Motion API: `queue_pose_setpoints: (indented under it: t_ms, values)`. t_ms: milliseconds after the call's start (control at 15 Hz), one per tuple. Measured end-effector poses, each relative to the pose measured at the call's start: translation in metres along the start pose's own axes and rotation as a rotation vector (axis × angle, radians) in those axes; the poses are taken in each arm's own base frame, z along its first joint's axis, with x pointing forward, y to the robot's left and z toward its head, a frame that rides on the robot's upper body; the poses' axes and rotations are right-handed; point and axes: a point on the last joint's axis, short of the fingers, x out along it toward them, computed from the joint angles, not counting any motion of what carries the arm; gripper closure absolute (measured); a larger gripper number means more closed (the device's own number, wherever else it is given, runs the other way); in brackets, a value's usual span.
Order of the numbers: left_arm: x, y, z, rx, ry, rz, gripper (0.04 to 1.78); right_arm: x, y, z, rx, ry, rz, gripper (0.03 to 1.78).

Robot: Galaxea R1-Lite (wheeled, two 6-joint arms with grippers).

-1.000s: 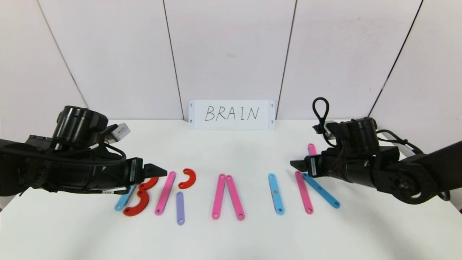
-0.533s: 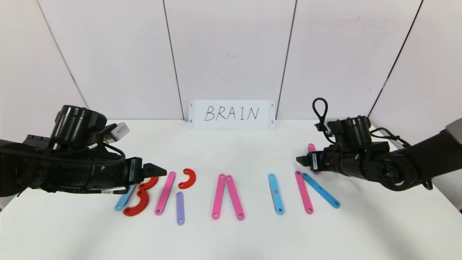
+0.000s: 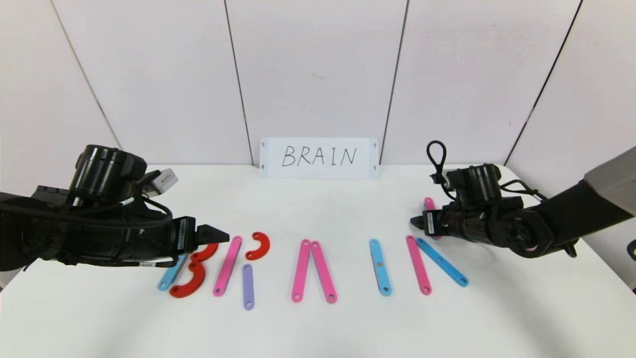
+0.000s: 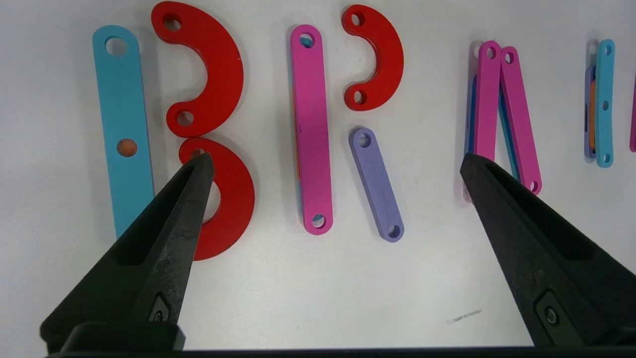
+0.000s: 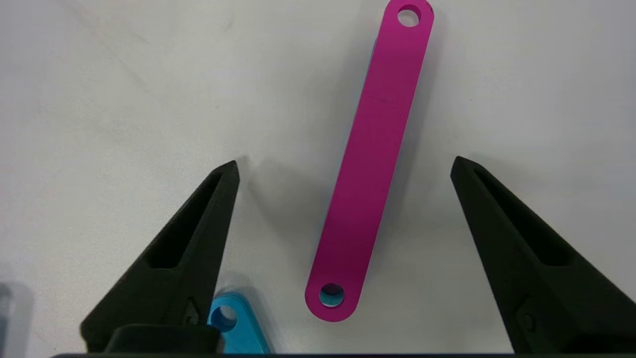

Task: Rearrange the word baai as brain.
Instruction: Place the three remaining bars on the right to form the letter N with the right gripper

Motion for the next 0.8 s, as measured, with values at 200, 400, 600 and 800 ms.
queue_pose_setpoints:
  t_ms: [200,400,600,800]
  values:
    - [0.0003,0.0000,-0.0001,0.000,0.001,0.000,0.08,0.0033,-0.0016,-0.0004,0.006,0.002,-0.001,0.92]
    - [0.0003,0.0000,-0.0001,0.000,0.001,0.000,0.08,0.0056,-0.0026,-0.0012,0.010,0.004,-0.004,1.41]
    - [0.0002,-0.0001,0.0000,0.001,0.000,0.000,0.08,0.0038,-0.0026,-0.0021,0.009,0.011,-0.004,1.51]
    - [0.0002,-0.0001,-0.0001,0.000,0.001,-0.001,0.08,-0.0021,-0.0036,-0.0042,0.009,0.018,-0.004,1.51]
